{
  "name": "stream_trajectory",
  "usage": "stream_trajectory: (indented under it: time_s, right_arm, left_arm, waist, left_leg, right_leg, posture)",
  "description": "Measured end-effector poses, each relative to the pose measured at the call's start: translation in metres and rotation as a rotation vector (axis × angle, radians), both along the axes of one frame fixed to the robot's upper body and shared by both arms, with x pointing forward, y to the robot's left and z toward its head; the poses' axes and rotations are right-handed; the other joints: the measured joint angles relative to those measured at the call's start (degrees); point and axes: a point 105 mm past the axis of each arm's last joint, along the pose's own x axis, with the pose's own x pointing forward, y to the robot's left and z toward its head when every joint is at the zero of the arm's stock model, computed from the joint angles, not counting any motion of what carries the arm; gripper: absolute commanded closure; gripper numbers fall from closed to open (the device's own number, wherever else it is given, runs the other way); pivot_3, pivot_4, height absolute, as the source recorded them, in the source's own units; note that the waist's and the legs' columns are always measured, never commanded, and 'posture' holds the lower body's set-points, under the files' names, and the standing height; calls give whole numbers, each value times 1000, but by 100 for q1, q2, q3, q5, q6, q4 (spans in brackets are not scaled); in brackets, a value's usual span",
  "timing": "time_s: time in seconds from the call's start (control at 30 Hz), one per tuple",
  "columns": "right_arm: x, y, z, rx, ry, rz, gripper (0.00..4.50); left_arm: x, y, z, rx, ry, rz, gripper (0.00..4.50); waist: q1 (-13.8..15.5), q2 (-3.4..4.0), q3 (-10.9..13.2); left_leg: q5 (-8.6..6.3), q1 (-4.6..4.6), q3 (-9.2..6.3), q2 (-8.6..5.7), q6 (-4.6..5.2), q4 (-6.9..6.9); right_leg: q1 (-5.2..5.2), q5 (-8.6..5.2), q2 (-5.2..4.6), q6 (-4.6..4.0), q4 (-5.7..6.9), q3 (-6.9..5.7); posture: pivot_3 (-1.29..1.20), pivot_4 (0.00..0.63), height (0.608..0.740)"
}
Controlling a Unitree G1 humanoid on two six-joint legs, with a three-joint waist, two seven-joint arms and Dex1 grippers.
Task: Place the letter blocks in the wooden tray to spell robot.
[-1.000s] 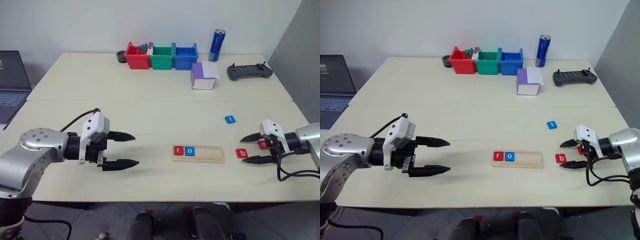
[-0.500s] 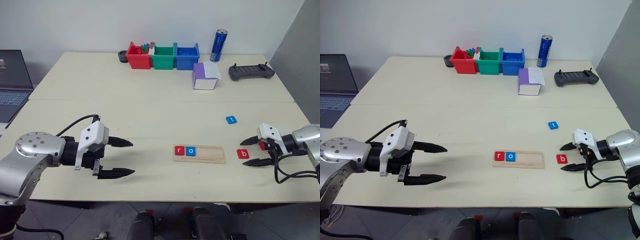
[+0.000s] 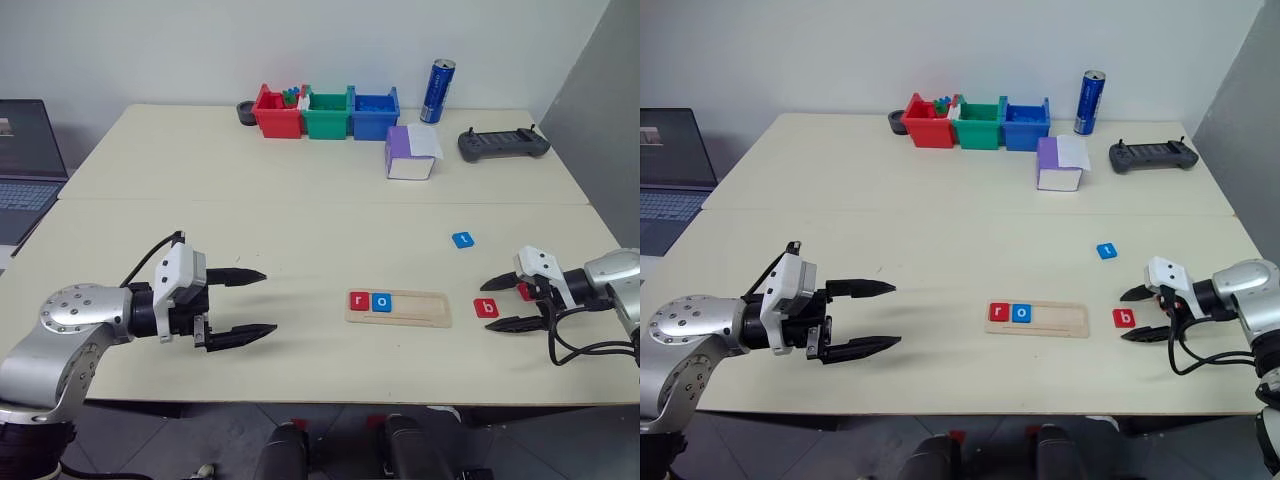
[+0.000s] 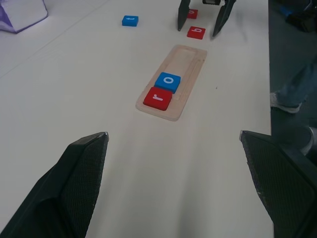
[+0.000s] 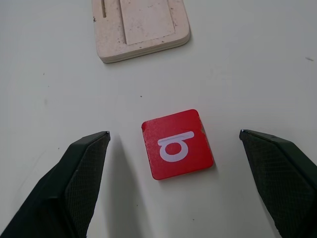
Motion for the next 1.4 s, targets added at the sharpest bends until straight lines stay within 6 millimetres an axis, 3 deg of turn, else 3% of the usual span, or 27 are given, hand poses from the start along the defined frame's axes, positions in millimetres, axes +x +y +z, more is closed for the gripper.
stream_trajectory:
  time_s: [1.4]
  right_arm:
    - [4, 5, 1, 3, 3, 9, 35]
  left_arm:
    - [1, 0, -1, -89, -73, 30, 0]
  waist:
    - [14, 0, 0]
  left_leg:
    - [0, 2, 1, 0, 0, 0]
  right_leg:
    - [1, 1, 0, -1, 2, 1]
  posture:
    - [0, 150, 740]
